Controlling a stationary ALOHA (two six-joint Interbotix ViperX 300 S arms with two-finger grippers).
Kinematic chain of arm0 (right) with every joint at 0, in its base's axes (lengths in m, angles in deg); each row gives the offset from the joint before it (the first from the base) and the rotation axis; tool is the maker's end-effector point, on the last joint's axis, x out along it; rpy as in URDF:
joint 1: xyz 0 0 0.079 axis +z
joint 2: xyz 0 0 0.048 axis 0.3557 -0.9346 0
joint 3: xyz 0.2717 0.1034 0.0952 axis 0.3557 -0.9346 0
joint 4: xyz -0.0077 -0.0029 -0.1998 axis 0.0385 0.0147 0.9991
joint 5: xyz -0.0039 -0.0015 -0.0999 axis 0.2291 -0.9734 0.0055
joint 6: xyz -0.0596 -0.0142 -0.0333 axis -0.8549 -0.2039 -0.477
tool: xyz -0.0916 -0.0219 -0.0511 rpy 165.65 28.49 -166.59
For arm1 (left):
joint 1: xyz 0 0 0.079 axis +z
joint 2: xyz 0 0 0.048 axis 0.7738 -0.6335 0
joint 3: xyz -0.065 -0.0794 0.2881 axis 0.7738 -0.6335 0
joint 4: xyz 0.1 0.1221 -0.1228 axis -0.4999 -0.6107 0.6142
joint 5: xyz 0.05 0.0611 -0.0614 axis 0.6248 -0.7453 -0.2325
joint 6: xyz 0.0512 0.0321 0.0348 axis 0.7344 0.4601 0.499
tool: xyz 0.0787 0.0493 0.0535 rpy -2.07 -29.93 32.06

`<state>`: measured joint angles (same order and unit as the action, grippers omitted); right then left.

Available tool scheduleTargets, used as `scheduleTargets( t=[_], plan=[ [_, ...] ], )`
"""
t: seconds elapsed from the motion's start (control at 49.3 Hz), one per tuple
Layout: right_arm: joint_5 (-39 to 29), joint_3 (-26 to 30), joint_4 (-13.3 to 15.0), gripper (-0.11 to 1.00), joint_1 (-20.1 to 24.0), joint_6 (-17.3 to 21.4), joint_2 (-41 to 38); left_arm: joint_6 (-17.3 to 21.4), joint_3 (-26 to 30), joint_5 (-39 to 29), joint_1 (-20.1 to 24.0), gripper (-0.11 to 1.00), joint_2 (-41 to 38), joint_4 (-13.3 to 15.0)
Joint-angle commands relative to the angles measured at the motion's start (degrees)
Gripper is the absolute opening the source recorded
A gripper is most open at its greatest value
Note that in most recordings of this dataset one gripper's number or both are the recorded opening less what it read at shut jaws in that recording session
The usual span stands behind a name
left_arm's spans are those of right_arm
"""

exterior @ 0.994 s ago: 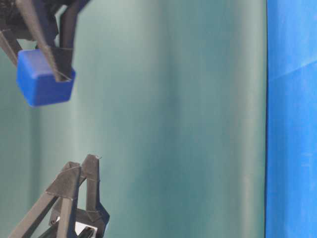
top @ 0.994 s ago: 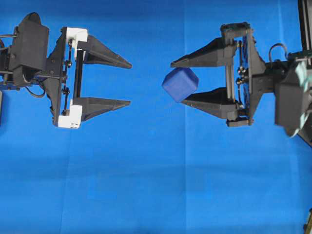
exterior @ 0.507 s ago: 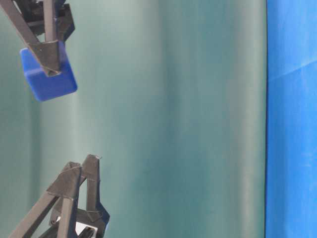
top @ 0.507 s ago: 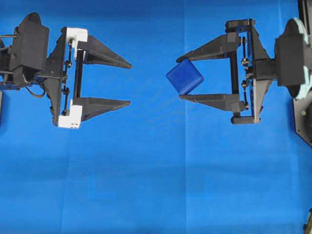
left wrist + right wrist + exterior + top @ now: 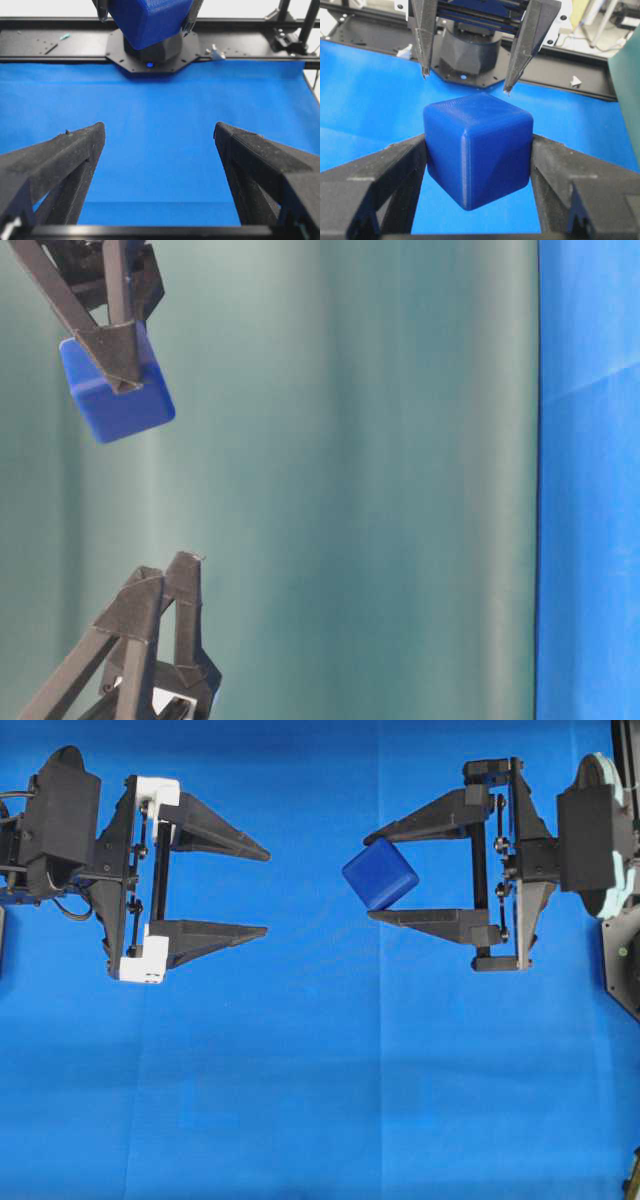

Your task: Handover the blue block to the right arm after grasping it with the left arm, then place it in the designated position.

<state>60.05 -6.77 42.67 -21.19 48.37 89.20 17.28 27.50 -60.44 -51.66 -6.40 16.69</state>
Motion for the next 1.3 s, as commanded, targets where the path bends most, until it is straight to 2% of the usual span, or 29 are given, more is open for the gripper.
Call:
scheduleTargets(
  t=[0.0,1.116,1.278],
  plan=[
    [-0.09,1.32,-0.18,0.54,0.09,0.09,0.79,0.0,0.7,0.26,0.18,0.93,1.93,0.09],
    [-0.18,1.41,-0.18,0.54,0.09,0.26,0.79,0.0,0.7,0.26,0.18,0.93,1.93,0.09],
    [-2.9,1.49,-0.18,0.54,1.05,1.14,0.79,0.0,0.7,0.26,0.18,0.93,1.93,0.09]
  ],
)
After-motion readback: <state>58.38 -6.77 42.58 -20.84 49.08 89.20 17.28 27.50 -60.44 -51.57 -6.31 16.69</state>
